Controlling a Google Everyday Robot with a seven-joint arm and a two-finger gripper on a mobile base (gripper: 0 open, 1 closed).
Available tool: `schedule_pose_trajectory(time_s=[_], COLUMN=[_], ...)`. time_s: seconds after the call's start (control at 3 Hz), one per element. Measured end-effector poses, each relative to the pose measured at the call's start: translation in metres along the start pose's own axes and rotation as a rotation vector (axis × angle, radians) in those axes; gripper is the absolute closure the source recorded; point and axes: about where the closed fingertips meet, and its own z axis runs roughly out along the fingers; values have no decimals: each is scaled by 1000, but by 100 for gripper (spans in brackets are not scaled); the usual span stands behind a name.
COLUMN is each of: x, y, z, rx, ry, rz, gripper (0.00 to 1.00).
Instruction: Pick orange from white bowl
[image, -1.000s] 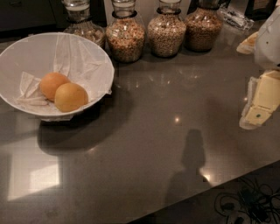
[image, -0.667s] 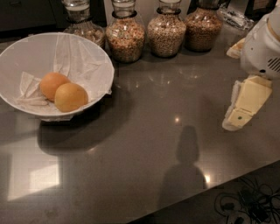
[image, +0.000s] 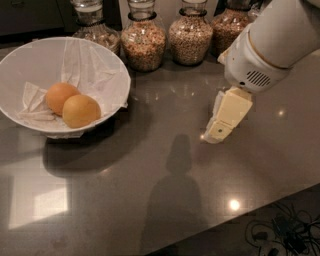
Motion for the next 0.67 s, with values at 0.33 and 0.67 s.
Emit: schedule_pose_trajectory(time_s=[0.33, 0.67], x=[-43, -43], y=[2, 2], z=[9, 9], rx=[-1, -1], ry=[-55, -55], rz=[-64, -64], gripper=[0, 0])
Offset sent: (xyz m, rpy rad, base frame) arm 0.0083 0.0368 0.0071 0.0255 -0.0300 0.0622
